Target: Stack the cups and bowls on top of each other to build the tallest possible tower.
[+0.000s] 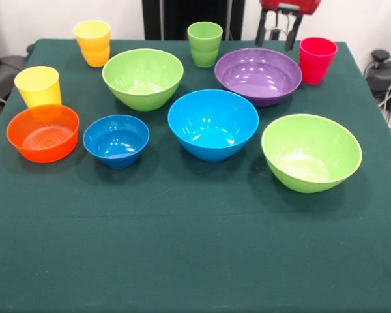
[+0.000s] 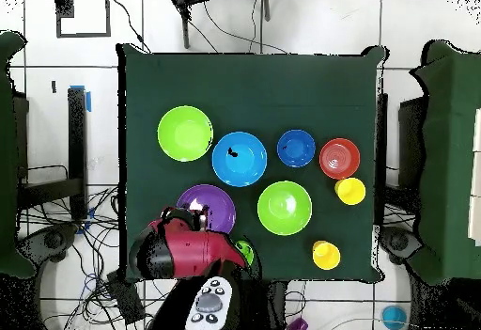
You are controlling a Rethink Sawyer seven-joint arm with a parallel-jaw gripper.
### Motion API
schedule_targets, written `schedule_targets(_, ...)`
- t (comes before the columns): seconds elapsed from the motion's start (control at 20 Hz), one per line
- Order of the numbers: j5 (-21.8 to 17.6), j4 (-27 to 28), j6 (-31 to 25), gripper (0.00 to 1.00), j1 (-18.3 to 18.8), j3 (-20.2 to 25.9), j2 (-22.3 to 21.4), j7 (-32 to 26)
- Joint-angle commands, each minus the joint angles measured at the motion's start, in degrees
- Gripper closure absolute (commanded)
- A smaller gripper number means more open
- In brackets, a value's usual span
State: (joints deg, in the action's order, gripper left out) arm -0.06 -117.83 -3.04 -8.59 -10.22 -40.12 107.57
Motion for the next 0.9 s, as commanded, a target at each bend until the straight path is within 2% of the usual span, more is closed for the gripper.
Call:
schedule_targets(0.05,0.38,4.44,5.94,0.0,-0.04,3.22,8.03,9.02)
schedule_targets(0.55,3.64,8.88,8.43,0.0,-2.23,3.09,13.26,10.8)
schedule_targets(0.9,5.95,10.43,8.93,0.0,-3.5,3.28,14.82,11.63)
